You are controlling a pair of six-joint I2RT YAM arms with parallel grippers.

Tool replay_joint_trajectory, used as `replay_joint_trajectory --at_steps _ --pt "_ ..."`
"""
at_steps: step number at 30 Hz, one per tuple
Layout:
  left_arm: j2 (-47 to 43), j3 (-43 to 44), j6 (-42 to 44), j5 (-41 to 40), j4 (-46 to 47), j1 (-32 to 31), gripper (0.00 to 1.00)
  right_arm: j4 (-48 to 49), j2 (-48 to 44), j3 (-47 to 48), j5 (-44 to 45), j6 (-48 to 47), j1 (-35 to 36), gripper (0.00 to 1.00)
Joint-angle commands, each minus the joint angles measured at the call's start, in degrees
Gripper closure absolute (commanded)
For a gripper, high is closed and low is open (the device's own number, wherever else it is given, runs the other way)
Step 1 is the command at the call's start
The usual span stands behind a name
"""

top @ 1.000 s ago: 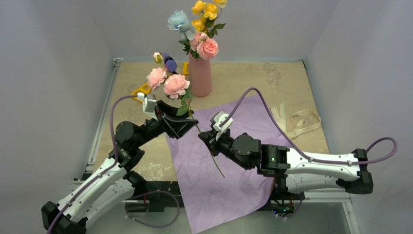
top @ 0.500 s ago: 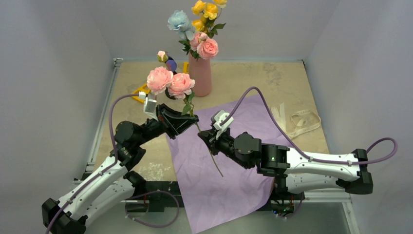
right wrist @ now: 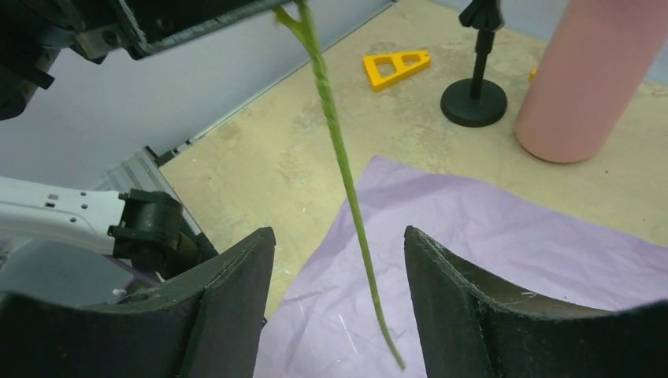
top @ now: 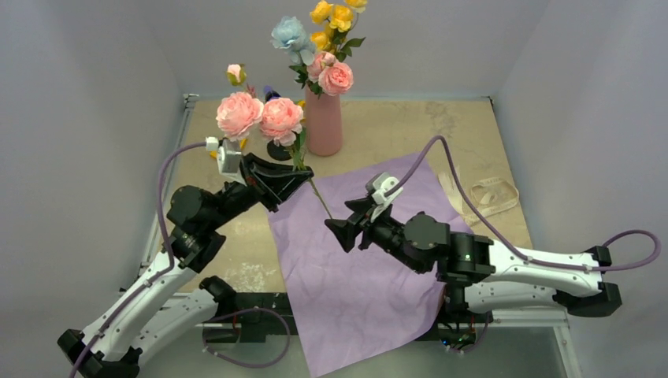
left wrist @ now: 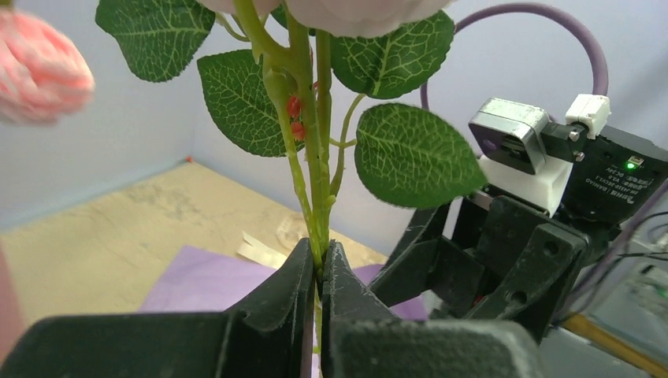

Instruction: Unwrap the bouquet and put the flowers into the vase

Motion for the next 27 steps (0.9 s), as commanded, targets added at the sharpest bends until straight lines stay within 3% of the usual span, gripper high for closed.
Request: replay_joint_trajectory --at_steps 1,4,9,18,27 --pt "-0.20 10.60 11.35 -5.30 -7.78 0.43 1.00 -3.11 -7.41 2.73 4.94 1.18 0.11 0.34" --pt "1.69 17.02 18.05 -10.44 -10.96 0.37 1.00 -4.99 -12.52 2.24 7.25 1.76 0.22 0.34" --pt "6.71 24.79 26.01 -20.61 -8.53 0.46 1.00 -5.55 -20.33 -2.16 9.98 2.12 0.16 0.34" --pt "20.76 37.84 39.14 -27.99 0.74 1.10 1.00 -7.71 -22.08 -8.57 12.22 6.01 0.16 0.37" --pt "29.86 43.05 37.61 -28.32 6.27 6.09 1.00 -8.31 -23.91 -10.55 12.81 5.53 0.22 0.37"
